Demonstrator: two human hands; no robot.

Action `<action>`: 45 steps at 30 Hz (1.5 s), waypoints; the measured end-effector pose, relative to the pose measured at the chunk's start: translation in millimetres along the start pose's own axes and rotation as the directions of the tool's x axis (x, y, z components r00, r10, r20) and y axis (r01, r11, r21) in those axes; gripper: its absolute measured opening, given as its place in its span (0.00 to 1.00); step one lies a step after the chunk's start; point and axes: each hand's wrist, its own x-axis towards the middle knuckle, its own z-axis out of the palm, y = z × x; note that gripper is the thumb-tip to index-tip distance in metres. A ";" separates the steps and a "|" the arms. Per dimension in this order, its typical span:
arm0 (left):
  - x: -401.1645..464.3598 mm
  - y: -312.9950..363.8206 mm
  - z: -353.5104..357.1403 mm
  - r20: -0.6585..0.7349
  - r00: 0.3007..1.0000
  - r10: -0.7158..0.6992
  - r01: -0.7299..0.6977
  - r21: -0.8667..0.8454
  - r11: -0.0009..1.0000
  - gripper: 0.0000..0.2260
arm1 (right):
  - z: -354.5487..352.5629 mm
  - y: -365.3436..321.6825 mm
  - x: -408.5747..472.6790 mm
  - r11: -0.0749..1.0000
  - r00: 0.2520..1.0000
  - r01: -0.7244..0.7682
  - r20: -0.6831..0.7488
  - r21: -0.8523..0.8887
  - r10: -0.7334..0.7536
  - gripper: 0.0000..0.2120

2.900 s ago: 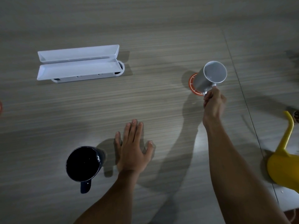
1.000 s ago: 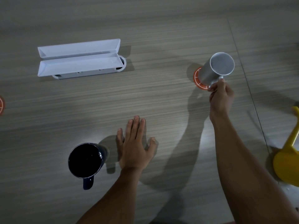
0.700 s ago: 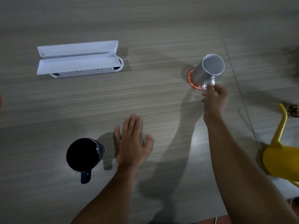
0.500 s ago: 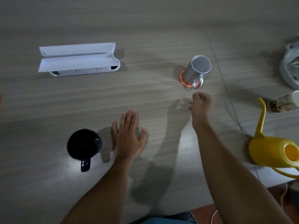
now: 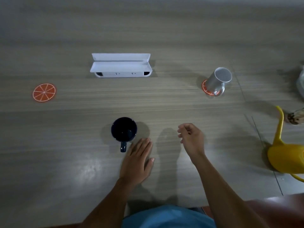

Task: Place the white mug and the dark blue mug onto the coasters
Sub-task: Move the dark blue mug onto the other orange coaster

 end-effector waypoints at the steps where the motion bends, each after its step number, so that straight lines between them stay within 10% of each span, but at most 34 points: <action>1: -9.2 -4.7 -2.4 0.004 1.000 0.003 -0.003 -0.003 1.000 0.28 | 8.4 0.8 -9.0 1.000 1.000 0.002 0.025 -0.003 -0.002 0.11; 15: -84.6 -95.8 -49.3 -0.033 0.991 -0.126 0.128 0.070 0.989 0.26 | 108.2 -0.2 -102.6 0.997 0.978 -0.004 0.206 -0.071 0.019 0.07; 24: -83.2 -195.1 -112.0 -0.046 0.894 -0.445 0.447 0.069 0.892 0.31 | 160.3 -4.1 -140.4 0.999 0.981 -0.032 0.194 0.029 0.026 0.05; 45: -85.1 -228.0 -103.3 -0.169 0.918 -0.359 0.375 0.074 0.924 0.29 | 215.0 -28.7 -151.7 0.916 0.966 -0.254 0.129 0.311 0.224 0.11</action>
